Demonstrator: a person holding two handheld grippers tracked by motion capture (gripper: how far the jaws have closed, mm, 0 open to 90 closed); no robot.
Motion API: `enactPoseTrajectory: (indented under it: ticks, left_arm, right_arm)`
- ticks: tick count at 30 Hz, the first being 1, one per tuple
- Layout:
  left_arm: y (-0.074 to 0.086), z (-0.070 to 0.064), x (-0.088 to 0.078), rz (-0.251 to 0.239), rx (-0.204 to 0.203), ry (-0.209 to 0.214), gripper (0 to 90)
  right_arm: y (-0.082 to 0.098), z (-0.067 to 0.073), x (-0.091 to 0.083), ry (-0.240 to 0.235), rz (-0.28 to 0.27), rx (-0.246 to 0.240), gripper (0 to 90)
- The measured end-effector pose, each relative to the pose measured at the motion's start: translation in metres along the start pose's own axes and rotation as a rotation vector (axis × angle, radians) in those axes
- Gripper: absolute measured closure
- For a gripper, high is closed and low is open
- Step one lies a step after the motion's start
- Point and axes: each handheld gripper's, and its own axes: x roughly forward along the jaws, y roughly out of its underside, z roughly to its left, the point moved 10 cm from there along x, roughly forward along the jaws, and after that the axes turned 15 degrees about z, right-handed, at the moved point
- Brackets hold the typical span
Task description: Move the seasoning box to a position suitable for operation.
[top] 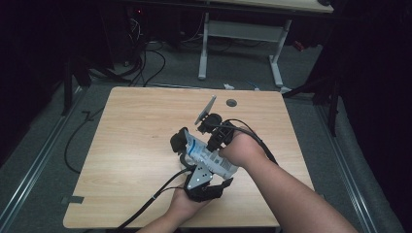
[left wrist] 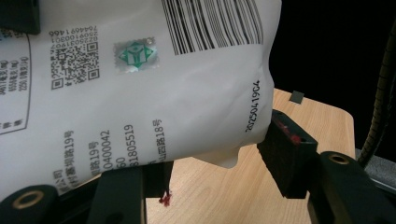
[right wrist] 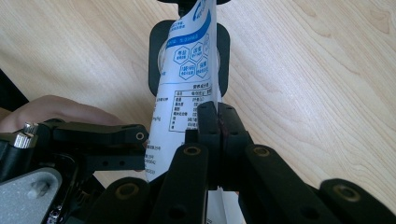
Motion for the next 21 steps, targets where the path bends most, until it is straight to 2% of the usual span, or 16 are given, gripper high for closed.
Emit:
enactPoseTrajectory:
  ticks: [11,21]
  left_arm:
    - [-0.0021,0.0003,-0.0007,-0.003,0.000,-0.001,48.2]
    - [-0.0027,0.0005,-0.0006,-0.006,-0.006,0.001,48.1]
  right_arm:
    - [-0.0003,0.0003,-0.0018,0.004,0.004,0.006,90.0]
    - [-0.0018,-0.0006,-0.0015,0.009,0.000,-0.013,90.0]
